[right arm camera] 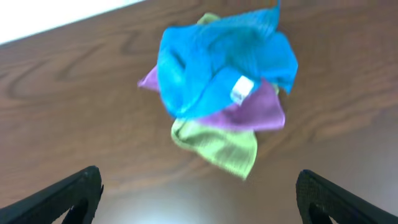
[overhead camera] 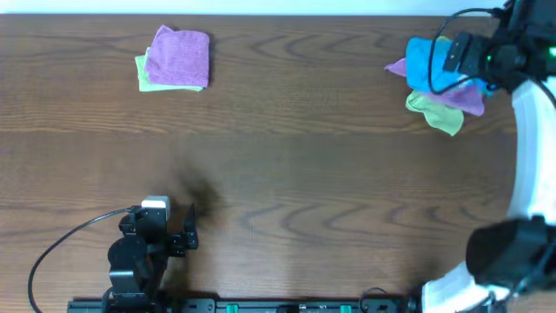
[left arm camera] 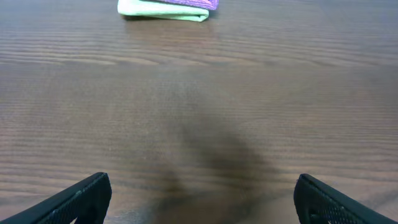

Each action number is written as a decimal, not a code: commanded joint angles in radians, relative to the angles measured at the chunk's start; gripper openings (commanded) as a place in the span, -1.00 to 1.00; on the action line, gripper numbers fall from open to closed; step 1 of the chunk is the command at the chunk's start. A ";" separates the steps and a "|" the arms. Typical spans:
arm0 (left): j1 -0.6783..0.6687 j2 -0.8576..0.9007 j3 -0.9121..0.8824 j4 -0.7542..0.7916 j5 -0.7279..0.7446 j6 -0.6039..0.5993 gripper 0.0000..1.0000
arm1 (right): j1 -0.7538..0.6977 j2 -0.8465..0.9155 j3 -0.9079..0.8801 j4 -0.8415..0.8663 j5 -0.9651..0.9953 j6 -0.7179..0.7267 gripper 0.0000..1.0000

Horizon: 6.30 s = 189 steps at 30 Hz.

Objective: Fold the cloth
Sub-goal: 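Reach the right gripper to the blue cloth on the right pile and grasp it, then lift the blue cloth with the right gripper and drop it at table center, then move the left gripper toward the blue cloth's left side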

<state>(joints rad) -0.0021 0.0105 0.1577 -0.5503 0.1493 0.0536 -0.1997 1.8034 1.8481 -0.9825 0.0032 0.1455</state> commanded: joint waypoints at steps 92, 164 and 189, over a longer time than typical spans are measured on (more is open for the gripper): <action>-0.005 -0.006 -0.010 0.000 -0.002 0.014 0.90 | 0.351 -0.237 0.018 -0.347 -0.002 -0.192 -0.98; -0.005 0.040 0.075 -0.039 0.104 -0.288 0.91 | 0.567 -0.383 -0.640 0.134 0.194 0.146 0.99; -0.005 1.031 0.787 -0.188 0.565 -0.372 0.90 | 0.459 -0.384 -1.170 0.536 -0.018 0.498 0.54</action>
<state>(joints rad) -0.0021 1.0111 0.9276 -0.7353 0.5880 -0.2783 0.2798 1.4200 0.7010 -0.4664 -0.0124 0.5987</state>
